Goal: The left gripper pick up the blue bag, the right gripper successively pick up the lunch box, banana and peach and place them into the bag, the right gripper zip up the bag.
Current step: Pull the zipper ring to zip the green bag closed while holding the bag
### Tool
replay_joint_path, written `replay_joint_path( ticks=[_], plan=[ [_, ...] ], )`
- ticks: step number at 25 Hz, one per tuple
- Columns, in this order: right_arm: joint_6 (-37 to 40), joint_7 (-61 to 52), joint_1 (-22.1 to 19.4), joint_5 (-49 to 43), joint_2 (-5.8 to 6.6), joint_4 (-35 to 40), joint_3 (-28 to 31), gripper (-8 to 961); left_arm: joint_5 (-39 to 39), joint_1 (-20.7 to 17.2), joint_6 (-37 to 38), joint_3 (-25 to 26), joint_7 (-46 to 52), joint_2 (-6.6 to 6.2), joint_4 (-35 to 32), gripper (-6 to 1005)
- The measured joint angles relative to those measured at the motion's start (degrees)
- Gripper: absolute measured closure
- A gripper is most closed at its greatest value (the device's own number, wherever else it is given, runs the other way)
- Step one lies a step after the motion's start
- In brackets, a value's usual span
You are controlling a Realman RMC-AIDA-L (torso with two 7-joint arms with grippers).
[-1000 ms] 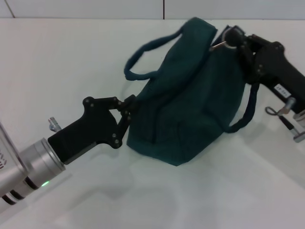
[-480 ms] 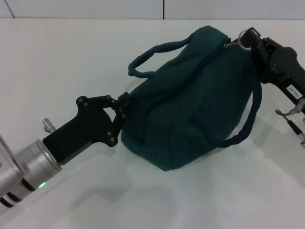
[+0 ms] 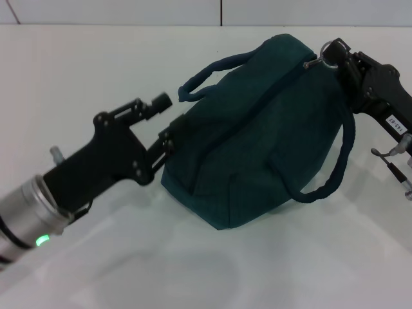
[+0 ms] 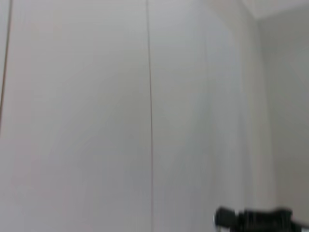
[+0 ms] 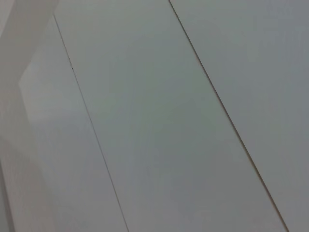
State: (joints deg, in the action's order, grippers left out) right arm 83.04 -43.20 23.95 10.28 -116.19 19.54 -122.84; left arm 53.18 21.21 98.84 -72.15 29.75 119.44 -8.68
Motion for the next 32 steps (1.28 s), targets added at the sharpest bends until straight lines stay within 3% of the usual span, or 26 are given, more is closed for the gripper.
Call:
replay_joint_path(
  ticks=[7,12,14,18,24,28,32],
  plan=[
    [-0.77,-0.03,0.10,-0.04,0.00,-0.04,-0.03,932,6.03,2.85,-6.52,-0.16,26.26,-3.19,-13.99,602],
    [-1.18,-0.04,0.24,-0.34,0.00,-0.12,-0.03,931,16.63,8.38,-14.40,0.05,44.70,-5.30,-23.68,363],
    [-1.31,-0.04,0.29,-0.37,0.00,-0.12,-0.03,930,20.05,11.10,-15.96,0.10,50.17,-5.72,-24.75,322],
    [-1.55,-0.04,0.33,-0.40,0.00,-0.13,-0.08,929,24.85,15.47,-19.10,0.14,57.93,-5.49,-24.99,240],
    [-1.59,-0.04,0.32,-0.44,0.00,-0.12,-1.00,928,29.91,19.43,-23.33,0.16,64.37,-3.74,-24.77,243],
    [-1.59,-0.04,0.37,-0.36,0.00,-0.11,-1.46,927,30.34,19.99,-24.04,0.18,64.71,-2.89,-24.53,245],
    [-1.59,-0.04,0.05,-0.20,0.01,-0.11,-1.48,926,30.01,19.80,-24.09,0.54,64.73,-2.63,-24.75,321]
  ],
)
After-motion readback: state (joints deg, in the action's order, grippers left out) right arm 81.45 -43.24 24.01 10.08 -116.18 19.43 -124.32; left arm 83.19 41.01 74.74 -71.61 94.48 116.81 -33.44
